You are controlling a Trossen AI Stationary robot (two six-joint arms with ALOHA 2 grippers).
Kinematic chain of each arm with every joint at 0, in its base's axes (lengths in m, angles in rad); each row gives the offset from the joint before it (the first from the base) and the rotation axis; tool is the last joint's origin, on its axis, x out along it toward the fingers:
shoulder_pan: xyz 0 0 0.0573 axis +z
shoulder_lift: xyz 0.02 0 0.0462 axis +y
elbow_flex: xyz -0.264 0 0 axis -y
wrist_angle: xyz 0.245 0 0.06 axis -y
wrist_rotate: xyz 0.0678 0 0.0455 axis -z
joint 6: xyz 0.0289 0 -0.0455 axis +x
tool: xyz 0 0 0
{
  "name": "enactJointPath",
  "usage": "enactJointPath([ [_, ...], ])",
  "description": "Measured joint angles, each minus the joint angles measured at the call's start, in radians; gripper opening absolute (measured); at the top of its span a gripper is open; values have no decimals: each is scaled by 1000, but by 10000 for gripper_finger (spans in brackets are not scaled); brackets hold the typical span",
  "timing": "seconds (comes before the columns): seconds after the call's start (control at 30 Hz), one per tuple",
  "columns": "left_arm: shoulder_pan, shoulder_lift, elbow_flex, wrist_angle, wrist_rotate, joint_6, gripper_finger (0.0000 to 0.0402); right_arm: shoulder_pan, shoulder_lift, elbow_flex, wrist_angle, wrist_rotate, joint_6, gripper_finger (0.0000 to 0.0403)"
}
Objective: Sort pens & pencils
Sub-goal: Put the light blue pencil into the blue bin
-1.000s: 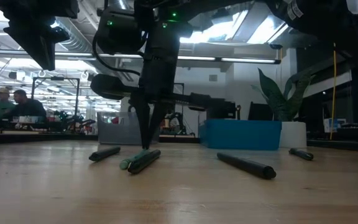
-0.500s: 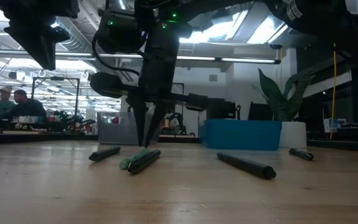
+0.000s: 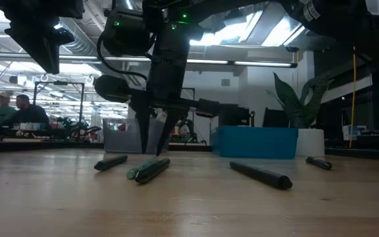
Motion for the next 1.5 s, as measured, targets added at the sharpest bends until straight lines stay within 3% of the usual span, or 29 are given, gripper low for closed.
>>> enactJointPath([
  [0.8, 0, 0, 0, -1, 0, 1, 73, 8, 23, -5, -4, -55, 3, 96],
  [1.23, 0, 0, 0, -1, 0, 1, 73, 9, 24, -4, 9, -68, 3, 7],
  [1.5, 0, 0, 0, -1, 0, 1, 73, 9, 24, -4, 11, -62, 3, 2],
])
